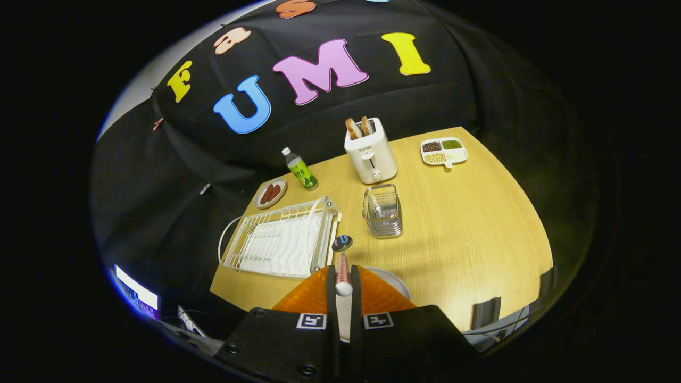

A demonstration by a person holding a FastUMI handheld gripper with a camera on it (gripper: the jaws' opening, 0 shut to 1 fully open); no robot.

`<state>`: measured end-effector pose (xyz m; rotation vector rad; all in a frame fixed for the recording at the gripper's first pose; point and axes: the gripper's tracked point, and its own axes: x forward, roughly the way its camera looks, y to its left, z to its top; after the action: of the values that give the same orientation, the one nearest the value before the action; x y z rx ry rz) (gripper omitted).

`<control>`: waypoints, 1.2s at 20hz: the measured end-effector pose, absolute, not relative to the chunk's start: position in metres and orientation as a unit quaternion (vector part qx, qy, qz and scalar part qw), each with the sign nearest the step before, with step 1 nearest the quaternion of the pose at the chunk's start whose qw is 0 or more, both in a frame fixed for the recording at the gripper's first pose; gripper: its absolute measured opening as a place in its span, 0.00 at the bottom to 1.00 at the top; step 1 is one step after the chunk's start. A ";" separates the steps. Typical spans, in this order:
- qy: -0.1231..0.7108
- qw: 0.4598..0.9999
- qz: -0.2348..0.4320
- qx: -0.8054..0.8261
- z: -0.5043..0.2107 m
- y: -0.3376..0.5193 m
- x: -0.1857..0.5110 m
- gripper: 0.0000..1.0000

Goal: Take the plate from the dish rack, then take the spoon from the basket and place it into the plate.

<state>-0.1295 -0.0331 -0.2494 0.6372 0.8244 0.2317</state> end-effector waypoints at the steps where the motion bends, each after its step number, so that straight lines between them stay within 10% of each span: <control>1: 0.400 0.855 0.116 0.308 -0.255 -0.026 -0.137 0.10; 14: 0.457 0.811 0.112 0.347 -0.344 0.006 -0.175 0.11; 24: 0.479 0.804 0.111 0.335 -0.357 0.009 -0.174 0.39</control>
<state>-0.1741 0.0094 -0.3565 0.7172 1.0267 0.2385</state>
